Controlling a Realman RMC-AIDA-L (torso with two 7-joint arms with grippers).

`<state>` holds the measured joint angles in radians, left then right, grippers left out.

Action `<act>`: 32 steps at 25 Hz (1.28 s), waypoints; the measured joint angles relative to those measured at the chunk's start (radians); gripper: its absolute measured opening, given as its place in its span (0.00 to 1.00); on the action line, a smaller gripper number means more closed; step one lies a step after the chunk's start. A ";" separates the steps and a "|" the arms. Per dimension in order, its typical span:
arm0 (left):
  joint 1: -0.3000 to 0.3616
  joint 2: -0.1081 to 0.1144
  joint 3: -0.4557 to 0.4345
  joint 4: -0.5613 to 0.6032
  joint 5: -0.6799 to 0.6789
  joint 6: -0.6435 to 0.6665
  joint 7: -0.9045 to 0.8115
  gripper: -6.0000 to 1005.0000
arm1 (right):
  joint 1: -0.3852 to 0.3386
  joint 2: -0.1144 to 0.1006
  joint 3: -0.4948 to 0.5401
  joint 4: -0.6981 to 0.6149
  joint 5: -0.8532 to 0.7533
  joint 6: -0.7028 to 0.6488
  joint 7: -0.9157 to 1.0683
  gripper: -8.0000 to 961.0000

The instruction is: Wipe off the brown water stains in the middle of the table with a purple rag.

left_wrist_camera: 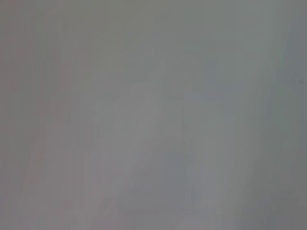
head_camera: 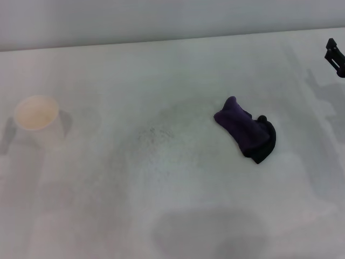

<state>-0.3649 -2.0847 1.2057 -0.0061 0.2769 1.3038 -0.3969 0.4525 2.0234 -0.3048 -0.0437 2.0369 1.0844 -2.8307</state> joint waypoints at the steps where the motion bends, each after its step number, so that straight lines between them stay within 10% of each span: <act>1: 0.000 0.000 0.000 0.000 -0.004 0.000 0.000 0.89 | 0.000 0.000 0.000 0.000 0.000 -0.001 -0.001 0.90; 32: -0.028 -0.003 0.000 0.002 -0.050 0.000 -0.001 0.89 | -0.002 0.000 0.007 0.016 0.005 -0.038 -0.005 0.90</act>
<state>-0.3928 -2.0876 1.2057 -0.0045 0.2267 1.3039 -0.3976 0.4502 2.0230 -0.2976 -0.0276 2.0418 1.0463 -2.8360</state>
